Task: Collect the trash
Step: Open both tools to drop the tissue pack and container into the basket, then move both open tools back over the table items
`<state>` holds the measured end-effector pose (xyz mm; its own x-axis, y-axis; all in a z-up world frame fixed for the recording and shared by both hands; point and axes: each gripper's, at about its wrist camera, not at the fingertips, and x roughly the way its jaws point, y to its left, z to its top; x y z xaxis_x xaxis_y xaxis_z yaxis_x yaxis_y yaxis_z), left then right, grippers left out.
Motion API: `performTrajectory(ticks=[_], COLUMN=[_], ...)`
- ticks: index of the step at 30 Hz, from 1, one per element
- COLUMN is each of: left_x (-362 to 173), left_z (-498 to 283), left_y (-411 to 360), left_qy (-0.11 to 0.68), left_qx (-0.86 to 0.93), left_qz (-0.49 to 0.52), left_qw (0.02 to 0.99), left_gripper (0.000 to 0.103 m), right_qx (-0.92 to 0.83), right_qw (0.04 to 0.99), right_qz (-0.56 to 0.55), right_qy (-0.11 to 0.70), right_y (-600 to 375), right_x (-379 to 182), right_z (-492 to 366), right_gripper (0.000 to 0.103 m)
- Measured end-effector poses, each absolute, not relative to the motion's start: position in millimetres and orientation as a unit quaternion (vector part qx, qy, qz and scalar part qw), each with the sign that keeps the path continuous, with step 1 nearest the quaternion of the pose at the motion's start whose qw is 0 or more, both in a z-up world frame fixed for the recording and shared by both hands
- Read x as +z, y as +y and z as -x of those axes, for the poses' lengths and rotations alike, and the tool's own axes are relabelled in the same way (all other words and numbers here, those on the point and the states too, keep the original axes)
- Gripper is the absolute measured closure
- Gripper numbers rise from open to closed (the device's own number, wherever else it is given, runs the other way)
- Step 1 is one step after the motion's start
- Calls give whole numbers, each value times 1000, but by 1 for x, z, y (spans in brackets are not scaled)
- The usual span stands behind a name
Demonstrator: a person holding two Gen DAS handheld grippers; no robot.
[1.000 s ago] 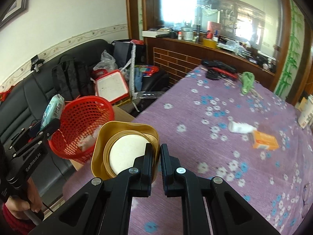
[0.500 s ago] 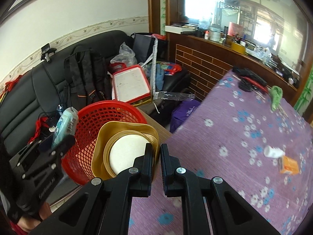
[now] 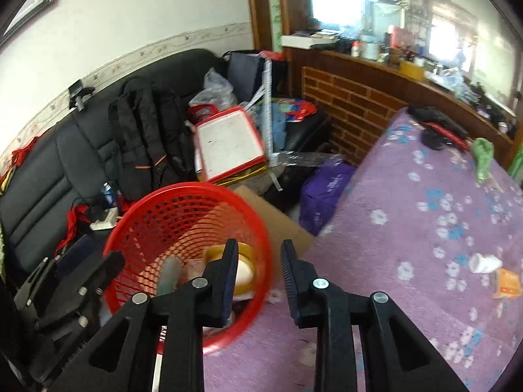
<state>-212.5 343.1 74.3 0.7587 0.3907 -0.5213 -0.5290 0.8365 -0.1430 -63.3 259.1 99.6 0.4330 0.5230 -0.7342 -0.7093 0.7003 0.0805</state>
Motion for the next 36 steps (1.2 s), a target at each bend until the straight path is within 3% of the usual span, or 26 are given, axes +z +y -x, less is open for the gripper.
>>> performTrajectory(ticks=[3, 15, 27, 30, 36], left_x=[75, 84, 97, 103, 122], left_z=[209, 182, 138, 122, 81], left_y=[335, 258, 155, 131, 73], left_qy=[244, 261, 301, 314, 334], left_qx=[237, 171, 65, 41, -10], left_qz=[144, 84, 11, -2, -54], left_qw=[929, 946, 951, 949, 941], left_gripper=[46, 40, 31, 31, 23], right_qx=[350, 263, 164, 121, 43], right_qw=[845, 850, 875, 885, 896], right_qz=[101, 16, -77, -102, -137], right_qy=[392, 457, 449, 438, 421], right_y=[230, 104, -34, -74, -142], right_x=[99, 76, 75, 75, 58], right_z=[58, 21, -23, -44, -71], right_gripper=[60, 60, 54, 47, 46])
